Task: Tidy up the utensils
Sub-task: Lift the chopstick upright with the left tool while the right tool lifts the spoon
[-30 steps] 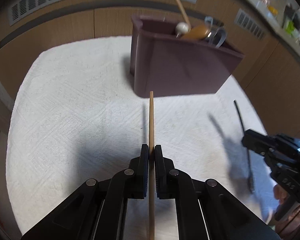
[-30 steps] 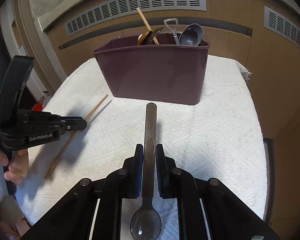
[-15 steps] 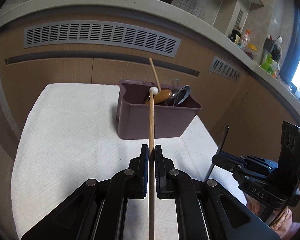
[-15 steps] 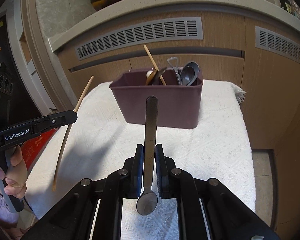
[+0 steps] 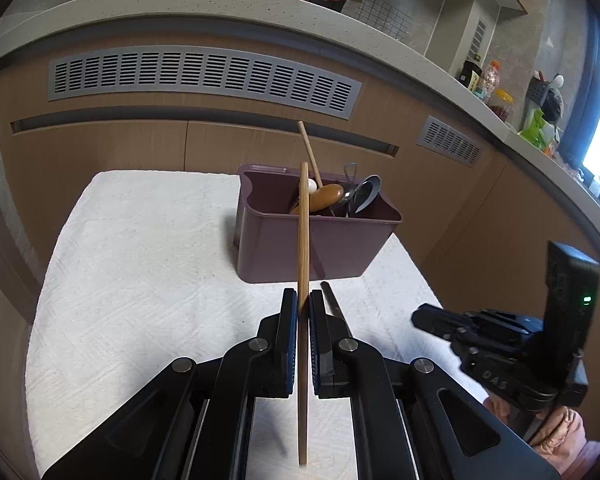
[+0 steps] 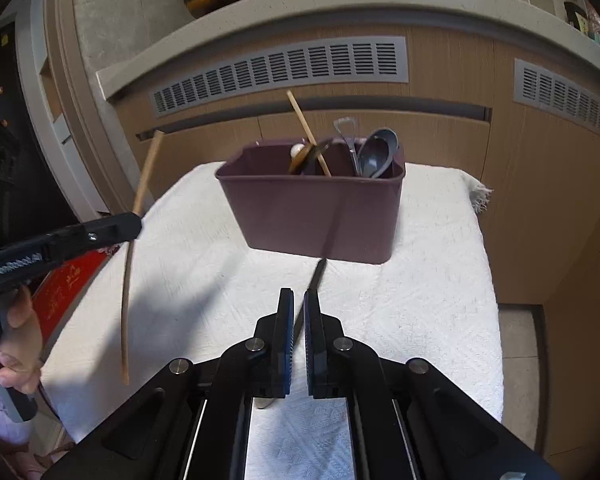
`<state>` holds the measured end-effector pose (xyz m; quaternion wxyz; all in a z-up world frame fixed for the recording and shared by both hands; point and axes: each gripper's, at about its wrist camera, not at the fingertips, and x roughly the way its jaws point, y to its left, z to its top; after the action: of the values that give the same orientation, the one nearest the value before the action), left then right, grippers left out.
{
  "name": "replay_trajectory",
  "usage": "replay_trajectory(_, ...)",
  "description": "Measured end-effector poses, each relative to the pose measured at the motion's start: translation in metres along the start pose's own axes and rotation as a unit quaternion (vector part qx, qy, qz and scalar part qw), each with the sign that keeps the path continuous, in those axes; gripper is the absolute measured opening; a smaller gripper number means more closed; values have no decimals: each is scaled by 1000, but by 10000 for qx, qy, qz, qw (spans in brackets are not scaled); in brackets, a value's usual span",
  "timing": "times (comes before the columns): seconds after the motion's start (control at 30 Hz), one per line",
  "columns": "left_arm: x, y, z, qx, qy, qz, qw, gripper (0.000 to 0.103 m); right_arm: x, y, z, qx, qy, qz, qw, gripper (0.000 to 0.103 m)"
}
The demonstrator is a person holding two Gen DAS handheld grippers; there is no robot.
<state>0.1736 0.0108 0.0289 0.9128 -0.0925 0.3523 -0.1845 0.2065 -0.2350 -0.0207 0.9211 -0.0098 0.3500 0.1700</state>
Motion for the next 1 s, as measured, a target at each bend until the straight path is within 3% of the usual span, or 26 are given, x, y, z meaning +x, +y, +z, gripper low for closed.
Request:
replay_trajectory(0.1, 1, 5, -3, -86, 28, -30, 10000, 6, 26, -1, -1, -35, 333, 64, 9994, 16)
replay_trajectory(0.17, 2, 8, -3, -128, 23, -37, 9999, 6, 50, -3, 0, 92, 601, 116, 9981, 33)
replay_trajectory(0.2, 1, 9, -4, -140, 12, -29, 9999, 6, 61, -3, 0, 169, 699, 110, 9974, 35)
replay_trajectory(0.4, 1, 17, -3, -227, -11, -30, 9997, 6, 122, -2, 8, 394, 1121, -253, 9926, 35)
replay_trajectory(0.43, 1, 18, -3, -237, -14, -29, 9997, 6, 124, 2, 9, 278, 1062, -369, 9933, 29)
replay_trajectory(0.47, 0, 19, -3, -254, -23, -33, 9997, 6, 126, 8, 10, 37, 1079, -558, 9926, 13)
replay_trajectory(0.5, 0, 19, -3, -264, -30, -36, 9996, 6, 127, 13, 9, -195, 1102, -736, 9910, 12)
replay_trajectory(0.6, -2, 18, -3, -268, -59, -40, 9996, 6, 118, 15, 6, -237, 1081, -573, 9922, 11)
replay_trajectory(1.0, -17, -5, -1, -95, -188, -87, 9997, 6, 7, 3, 9, 210, -50, -119, 9997, 10)
